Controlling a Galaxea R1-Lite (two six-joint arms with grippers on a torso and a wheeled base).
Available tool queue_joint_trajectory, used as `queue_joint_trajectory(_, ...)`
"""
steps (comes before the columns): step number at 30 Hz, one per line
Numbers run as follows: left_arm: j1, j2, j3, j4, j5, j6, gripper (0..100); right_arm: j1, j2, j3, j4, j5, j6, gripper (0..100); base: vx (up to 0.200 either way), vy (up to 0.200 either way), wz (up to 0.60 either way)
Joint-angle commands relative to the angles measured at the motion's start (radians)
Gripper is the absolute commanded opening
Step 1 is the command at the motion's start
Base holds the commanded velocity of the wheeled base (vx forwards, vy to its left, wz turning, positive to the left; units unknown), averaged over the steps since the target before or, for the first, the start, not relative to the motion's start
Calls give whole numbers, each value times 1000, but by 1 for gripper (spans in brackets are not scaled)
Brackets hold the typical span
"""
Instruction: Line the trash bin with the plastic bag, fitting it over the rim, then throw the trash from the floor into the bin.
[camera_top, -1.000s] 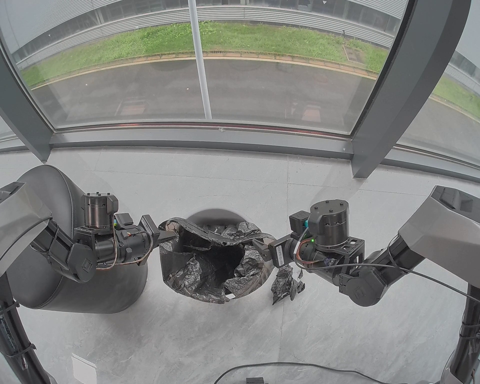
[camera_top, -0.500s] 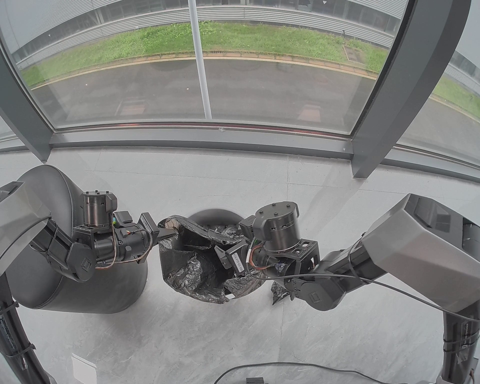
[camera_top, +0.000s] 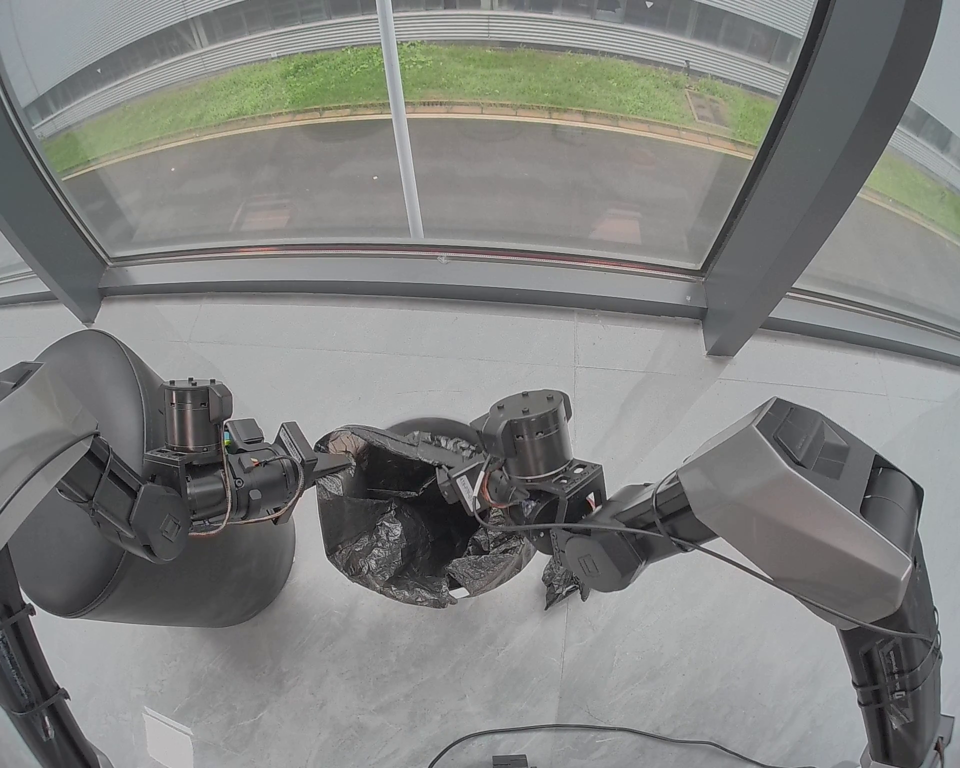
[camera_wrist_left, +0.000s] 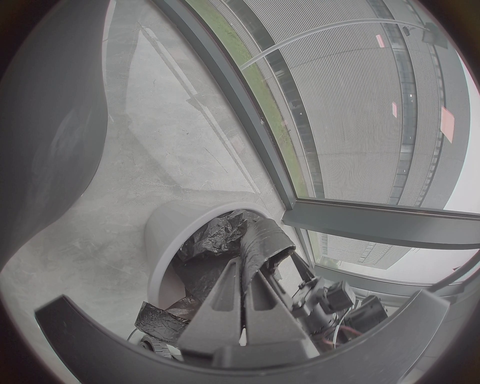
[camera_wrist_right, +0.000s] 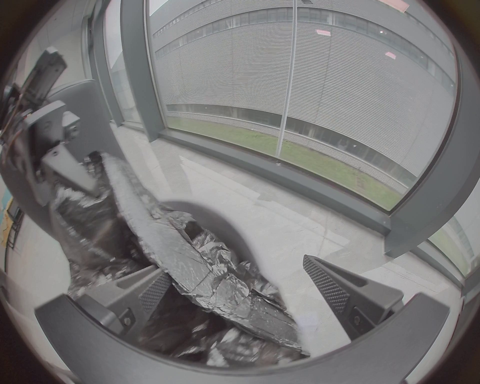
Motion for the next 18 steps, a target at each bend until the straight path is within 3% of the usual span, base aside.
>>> queue_joint_trajectory(1,-1,-4,-7,-1,-1,32,0,-38,58,-186,78,-47,-23,100,0,0,0)
queue_joint_trajectory(18,8,71,-26,-47,2,230,0,-67,84,-304,132,-49,-23,100,0,0,0)
